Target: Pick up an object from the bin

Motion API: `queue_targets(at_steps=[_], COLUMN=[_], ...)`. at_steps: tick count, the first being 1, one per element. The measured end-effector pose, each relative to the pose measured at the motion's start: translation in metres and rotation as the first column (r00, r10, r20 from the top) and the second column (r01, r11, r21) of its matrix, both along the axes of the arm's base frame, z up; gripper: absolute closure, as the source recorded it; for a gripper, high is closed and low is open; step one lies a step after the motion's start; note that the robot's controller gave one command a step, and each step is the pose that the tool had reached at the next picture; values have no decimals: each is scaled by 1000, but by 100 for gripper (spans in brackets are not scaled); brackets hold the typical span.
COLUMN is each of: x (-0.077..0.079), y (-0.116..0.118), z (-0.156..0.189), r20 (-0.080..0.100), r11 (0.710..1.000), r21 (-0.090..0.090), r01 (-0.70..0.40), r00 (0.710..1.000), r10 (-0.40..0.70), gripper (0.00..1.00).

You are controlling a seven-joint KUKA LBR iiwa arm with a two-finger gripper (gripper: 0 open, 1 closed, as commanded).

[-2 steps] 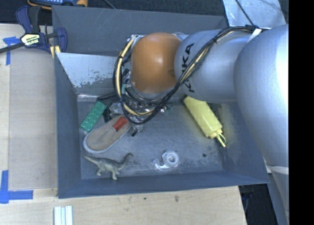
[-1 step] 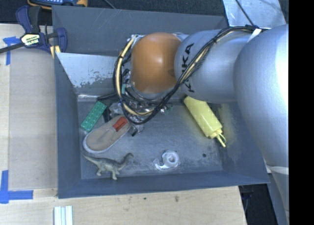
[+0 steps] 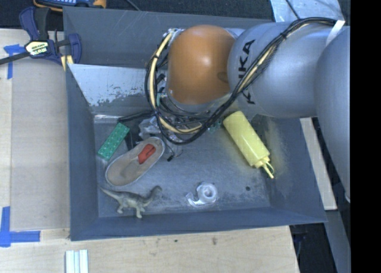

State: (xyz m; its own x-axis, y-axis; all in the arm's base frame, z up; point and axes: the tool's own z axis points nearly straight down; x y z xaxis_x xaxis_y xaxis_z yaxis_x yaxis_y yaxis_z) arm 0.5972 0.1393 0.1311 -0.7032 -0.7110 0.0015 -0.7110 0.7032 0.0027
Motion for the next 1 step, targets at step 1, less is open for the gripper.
queue_targets(at_steps=[1], x=[-12], y=[-7], z=[-5], r20=[16], r11=[1000], r21=[3], r01=[4], r00=[1000], r10=[-4], gripper=[100])
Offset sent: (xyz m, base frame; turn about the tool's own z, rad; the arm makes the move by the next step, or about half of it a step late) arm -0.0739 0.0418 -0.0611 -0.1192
